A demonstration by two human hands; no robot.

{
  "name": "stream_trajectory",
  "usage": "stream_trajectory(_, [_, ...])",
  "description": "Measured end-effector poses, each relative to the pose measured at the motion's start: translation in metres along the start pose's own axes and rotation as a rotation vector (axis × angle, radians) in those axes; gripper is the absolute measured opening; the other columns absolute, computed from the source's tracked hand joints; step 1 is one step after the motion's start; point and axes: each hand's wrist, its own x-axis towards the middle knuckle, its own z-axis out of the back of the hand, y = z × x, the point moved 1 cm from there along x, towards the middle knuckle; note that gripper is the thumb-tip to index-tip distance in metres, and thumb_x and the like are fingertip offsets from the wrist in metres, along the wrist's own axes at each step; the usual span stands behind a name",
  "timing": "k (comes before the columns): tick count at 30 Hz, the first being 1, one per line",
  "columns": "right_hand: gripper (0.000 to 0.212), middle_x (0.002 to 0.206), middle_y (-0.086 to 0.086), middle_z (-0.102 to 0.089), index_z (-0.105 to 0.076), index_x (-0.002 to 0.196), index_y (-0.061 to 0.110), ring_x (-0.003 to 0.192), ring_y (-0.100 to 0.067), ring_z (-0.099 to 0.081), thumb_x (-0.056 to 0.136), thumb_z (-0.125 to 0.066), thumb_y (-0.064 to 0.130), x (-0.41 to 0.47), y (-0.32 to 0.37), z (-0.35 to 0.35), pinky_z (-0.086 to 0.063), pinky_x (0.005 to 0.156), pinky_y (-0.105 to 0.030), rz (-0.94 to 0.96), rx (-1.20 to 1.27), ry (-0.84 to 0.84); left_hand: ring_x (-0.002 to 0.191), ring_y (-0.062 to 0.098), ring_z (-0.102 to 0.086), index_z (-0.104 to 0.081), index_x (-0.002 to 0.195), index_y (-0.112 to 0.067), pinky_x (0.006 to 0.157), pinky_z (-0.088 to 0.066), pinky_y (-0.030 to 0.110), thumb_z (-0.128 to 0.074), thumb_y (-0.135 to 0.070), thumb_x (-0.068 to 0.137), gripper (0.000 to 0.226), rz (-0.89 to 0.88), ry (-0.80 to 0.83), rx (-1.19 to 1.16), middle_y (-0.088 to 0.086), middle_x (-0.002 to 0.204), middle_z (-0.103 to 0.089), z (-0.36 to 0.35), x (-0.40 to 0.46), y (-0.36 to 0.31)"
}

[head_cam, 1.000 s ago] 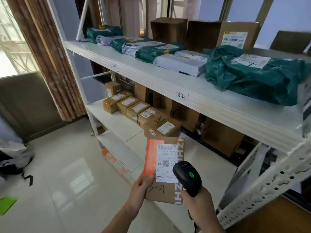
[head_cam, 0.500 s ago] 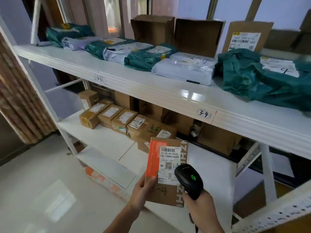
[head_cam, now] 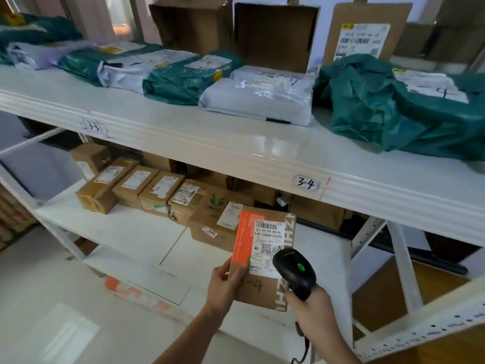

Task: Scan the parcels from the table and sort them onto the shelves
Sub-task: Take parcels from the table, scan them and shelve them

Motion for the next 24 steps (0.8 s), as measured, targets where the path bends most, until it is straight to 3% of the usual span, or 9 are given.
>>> stream_trajectory(2, [0.006, 0.058, 0.001, -0.061, -0.069, 0.083, 0.012, 0.053, -0.013, -0.059, 0.083, -0.075, 0.011, 0.013, 0.0, 0.001, -0.044, 0.049, -0.023, -0.017, 0.01, -0.016, 0.094, 0.013, -0.078, -0.073, 0.124, -0.025, 0.073, -0.062, 0.024, -0.083, -0.069, 0.063, 0.075, 0.002, -0.034, 0.02, -0.002, 0.11, -0.078, -0.008, 0.008, -0.007])
stream_trajectory(4, [0.007, 0.056, 0.001, -0.059, -0.068, 0.083, 0.012, 0.053, -0.016, -0.057, 0.083, -0.074, 0.011, 0.028, -0.001, 0.001, -0.041, 0.051, -0.025, -0.023, 0.017, -0.013, 0.084, 0.006, -0.077, -0.072, 0.116, -0.021, 0.065, -0.059, 0.018, -0.087, -0.05, 0.079, 0.05, -0.004, -0.066, 0.039, -0.006, 0.095, -0.08, -0.015, 0.017, -0.012])
stream_trajectory(6, [0.006, 0.055, 0.001, -0.057, -0.067, 0.085, 0.011, 0.051, -0.016, -0.055, 0.083, -0.072, 0.008, 0.042, -0.003, 0.0, -0.041, 0.052, -0.026, -0.034, 0.016, 0.002, 0.078, 0.002, -0.076, -0.068, 0.113, -0.017, 0.06, -0.055, 0.015, -0.084, -0.037, 0.088, 0.035, 0.015, -0.103, 0.055, -0.004, 0.096, -0.077, -0.02, 0.029, -0.014])
stream_trajectory(12, [0.011, 0.054, 0.008, -0.059, -0.066, 0.078, 0.017, 0.05, -0.005, -0.056, 0.087, -0.07, 0.011, 0.079, -0.003, -0.005, -0.041, 0.053, -0.022, -0.025, 0.046, -0.011, 0.095, 0.011, -0.072, -0.062, 0.109, -0.017, 0.071, -0.057, 0.024, -0.085, -0.046, 0.085, 0.045, 0.03, -0.1, 0.044, 0.001, 0.107, -0.073, -0.03, 0.066, -0.009])
stream_trajectory(15, [0.013, 0.061, 0.006, -0.062, -0.065, 0.077, 0.018, 0.049, 0.002, -0.057, 0.087, -0.069, 0.01, 0.096, -0.004, -0.013, -0.039, 0.048, -0.012, -0.027, 0.045, -0.034, 0.096, 0.015, -0.076, -0.071, 0.114, -0.011, 0.073, -0.06, 0.027, -0.086, -0.066, 0.069, 0.073, 0.01, -0.082, 0.046, 0.003, 0.107, -0.079, -0.03, 0.086, -0.002])
stream_trajectory(17, [0.014, 0.062, 0.005, -0.063, -0.064, 0.076, 0.017, 0.048, 0.003, -0.057, 0.087, -0.067, 0.008, 0.106, -0.004, -0.019, -0.037, 0.044, -0.007, -0.045, 0.045, -0.049, 0.095, 0.014, -0.078, -0.073, 0.114, -0.011, 0.072, -0.061, 0.027, -0.085, -0.067, 0.066, 0.075, 0.031, -0.07, 0.052, 0.002, 0.105, -0.08, -0.03, 0.097, 0.002])
stream_trajectory(21, [0.01, 0.065, 0.004, -0.062, -0.064, 0.081, 0.013, 0.053, 0.001, -0.057, 0.089, -0.066, 0.007, 0.127, -0.01, -0.036, -0.037, 0.044, -0.007, -0.095, 0.041, -0.042, 0.081, 0.009, -0.077, -0.074, 0.106, -0.003, 0.062, -0.058, 0.02, -0.083, -0.024, 0.091, 0.028, 0.085, -0.074, 0.041, 0.01, 0.099, -0.08, -0.029, 0.12, 0.011])
stream_trajectory(24, [0.008, 0.076, 0.001, -0.067, -0.067, 0.097, 0.008, 0.061, 0.0, -0.063, 0.09, -0.064, 0.007, 0.14, -0.015, -0.049, -0.037, 0.041, -0.005, -0.151, 0.066, -0.052, 0.081, 0.007, -0.075, -0.075, 0.109, -0.006, 0.063, -0.057, 0.015, -0.079, -0.011, 0.093, 0.018, 0.115, -0.032, 0.04, 0.008, 0.102, -0.08, -0.029, 0.134, 0.015])
